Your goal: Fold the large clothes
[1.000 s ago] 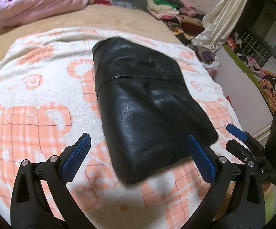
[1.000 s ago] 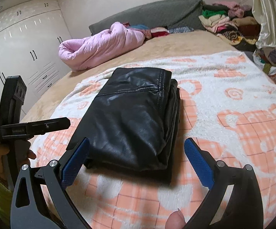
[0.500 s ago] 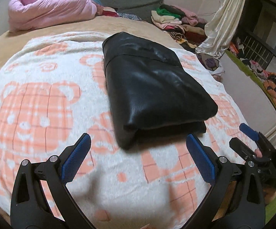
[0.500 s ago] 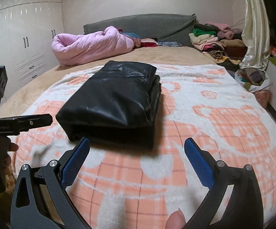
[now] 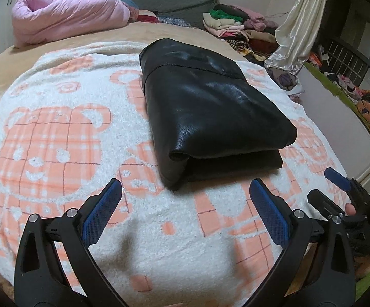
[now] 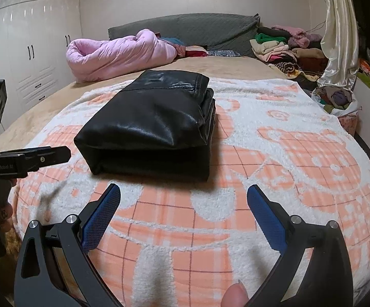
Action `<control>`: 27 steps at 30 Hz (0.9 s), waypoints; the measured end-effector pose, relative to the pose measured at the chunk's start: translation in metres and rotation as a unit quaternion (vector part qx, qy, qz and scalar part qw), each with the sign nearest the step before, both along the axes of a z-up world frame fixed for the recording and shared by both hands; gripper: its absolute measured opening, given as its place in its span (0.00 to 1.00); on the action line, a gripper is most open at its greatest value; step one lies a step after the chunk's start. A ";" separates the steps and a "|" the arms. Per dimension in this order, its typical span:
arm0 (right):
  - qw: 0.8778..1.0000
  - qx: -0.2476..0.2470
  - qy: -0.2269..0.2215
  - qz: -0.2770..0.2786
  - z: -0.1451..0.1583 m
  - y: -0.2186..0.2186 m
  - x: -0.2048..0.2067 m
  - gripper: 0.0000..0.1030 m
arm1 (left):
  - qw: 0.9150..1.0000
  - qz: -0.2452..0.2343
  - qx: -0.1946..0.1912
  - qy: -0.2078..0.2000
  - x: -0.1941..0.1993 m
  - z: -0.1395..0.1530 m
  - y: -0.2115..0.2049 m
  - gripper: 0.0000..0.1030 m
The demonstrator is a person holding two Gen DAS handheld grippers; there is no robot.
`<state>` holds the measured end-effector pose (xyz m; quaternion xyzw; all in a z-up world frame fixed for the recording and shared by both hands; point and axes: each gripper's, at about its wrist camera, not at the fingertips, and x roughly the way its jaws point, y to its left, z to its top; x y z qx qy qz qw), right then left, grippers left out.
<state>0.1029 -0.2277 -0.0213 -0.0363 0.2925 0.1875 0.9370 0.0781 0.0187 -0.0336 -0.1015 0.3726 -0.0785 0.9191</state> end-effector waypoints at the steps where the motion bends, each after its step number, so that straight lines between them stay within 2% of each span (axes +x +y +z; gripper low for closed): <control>1: 1.000 0.000 0.000 0.000 0.000 0.000 0.000 0.96 | 1.000 -0.002 -0.002 0.001 0.000 -0.001 0.000 0.91; 27: 1.000 -0.002 0.002 -0.004 0.000 0.005 0.003 0.96 | 1.000 0.002 0.008 0.002 -0.002 -0.003 0.000 0.91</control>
